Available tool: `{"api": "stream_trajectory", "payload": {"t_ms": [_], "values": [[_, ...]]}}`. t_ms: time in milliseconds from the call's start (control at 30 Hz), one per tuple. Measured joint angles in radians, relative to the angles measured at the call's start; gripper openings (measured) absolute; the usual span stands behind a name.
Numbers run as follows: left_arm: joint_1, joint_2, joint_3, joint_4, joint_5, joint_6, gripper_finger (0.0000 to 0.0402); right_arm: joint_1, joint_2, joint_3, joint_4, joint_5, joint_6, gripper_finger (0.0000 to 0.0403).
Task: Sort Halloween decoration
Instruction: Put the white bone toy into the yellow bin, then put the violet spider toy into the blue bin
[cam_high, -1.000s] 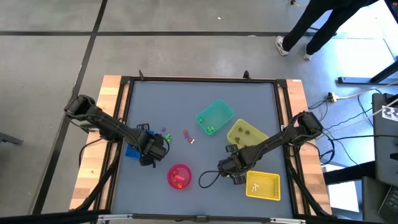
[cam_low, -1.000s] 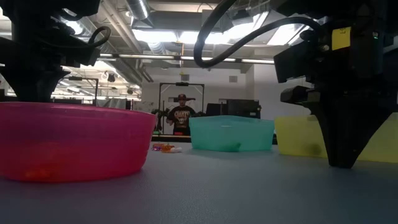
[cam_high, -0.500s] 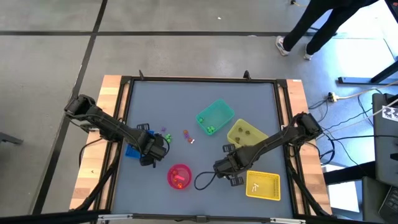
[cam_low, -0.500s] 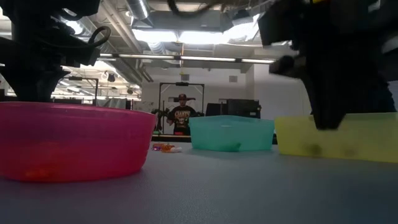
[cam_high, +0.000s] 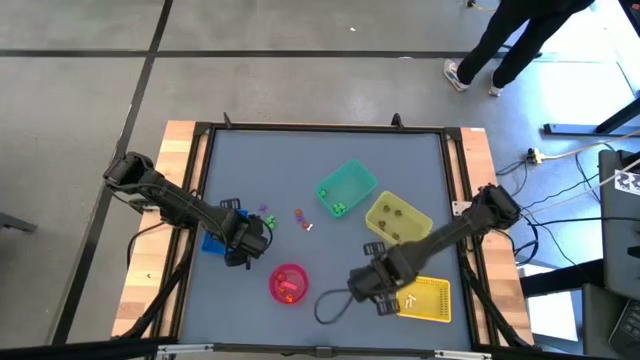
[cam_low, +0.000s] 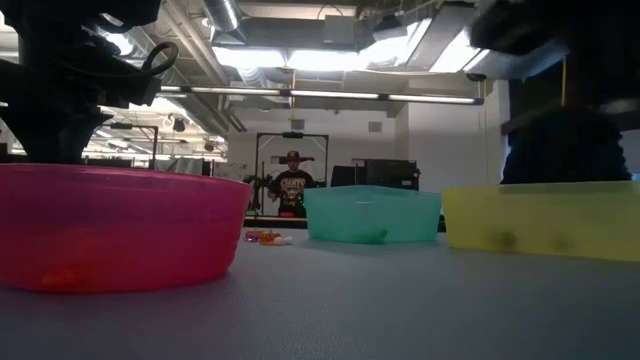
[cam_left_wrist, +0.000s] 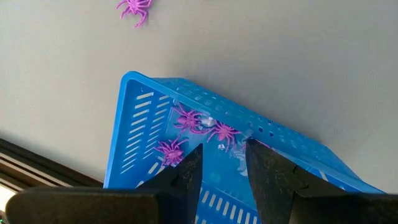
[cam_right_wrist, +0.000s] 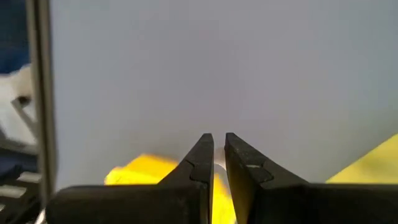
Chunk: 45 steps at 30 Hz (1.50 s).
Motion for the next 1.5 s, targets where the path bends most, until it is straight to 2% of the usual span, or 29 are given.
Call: {"api": "stream_trajectory", "payload": {"t_ms": [500, 767, 1000, 1100, 1333, 1500], "values": [[0.0, 0.0, 0.0, 0.0, 0.0, 0.0, 0.0107, 0.256, 0.0, 0.003, -0.225, -0.025, 0.455, 0.003], [0.0, 0.0, 0.0, 0.0, 0.0, 0.0, 0.0107, 0.317, -0.001, 0.003, -0.225, -0.016, 0.461, 0.003], [0.0, 0.0, 0.0, 0.0, 0.0, -0.017, 0.0108, 0.31, -0.001, 0.003, -0.225, -0.015, 0.463, 0.0034], [0.0, 0.0, 0.0, 0.0, 0.005, -0.027, 0.0115, 0.309, -0.001, 0.002, -0.23, -0.014, 0.492, 0.0056], [0.0, 0.0, 0.0, 0.0, 0.01, -0.028, 0.0162, 0.311, -0.002, 0.002, -0.278, 0.031, 0.544, 0.0144], [0.003, 0.0, 0.002, -0.008, 0.037, -0.026, 0.019, 0.31, -0.002, 0.002, -0.276, 0.069, 0.541, 0.0181]]}}
